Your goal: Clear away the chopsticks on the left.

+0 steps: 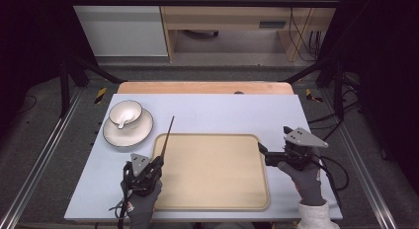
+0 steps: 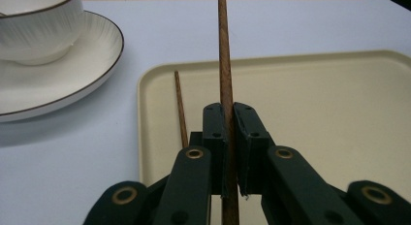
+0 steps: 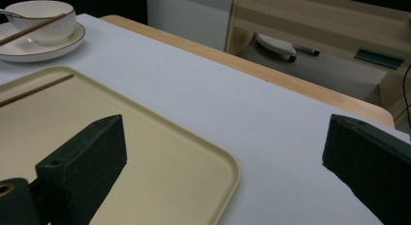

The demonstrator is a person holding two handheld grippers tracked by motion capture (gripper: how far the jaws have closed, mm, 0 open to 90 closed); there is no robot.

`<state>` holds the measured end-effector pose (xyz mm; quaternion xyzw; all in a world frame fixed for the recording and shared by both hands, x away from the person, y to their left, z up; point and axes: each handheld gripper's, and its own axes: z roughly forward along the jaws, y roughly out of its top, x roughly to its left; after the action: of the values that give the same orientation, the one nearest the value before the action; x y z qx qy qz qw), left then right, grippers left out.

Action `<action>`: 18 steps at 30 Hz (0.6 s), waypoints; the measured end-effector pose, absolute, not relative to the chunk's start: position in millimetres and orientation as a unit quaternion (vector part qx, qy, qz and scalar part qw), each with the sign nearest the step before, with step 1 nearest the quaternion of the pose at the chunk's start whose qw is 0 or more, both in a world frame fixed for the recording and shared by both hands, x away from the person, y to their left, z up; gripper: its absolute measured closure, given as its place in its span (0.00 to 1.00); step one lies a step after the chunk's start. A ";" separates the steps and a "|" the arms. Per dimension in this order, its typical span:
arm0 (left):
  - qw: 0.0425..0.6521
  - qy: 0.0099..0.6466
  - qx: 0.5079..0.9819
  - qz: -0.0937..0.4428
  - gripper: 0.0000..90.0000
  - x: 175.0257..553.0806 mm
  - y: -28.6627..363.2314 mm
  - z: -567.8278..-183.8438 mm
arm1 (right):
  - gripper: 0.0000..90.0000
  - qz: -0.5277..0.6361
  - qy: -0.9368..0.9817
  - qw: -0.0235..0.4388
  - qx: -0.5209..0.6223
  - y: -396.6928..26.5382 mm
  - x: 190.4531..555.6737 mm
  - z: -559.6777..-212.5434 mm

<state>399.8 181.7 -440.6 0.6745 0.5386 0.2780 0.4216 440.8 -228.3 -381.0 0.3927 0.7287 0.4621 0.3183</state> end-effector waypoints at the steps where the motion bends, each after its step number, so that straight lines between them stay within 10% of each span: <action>1: 0.423 0.541 0.672 0.276 0.93 399.4 180.3 -443.1 | 0.02 0.462 0.729 0.318 0.393 -228.2 440.8 -381.0; 18: 0.387 0.553 0.690 0.261 0.93 395.5 168.6 -473.3 | 0.02 0.460 0.730 0.316 0.394 -227.4 441.4 -381.8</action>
<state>395.5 168.6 -473.3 0.6902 0.5530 0.2614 0.3867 441.4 -227.4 -381.8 0.3936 0.7302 0.4604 0.3160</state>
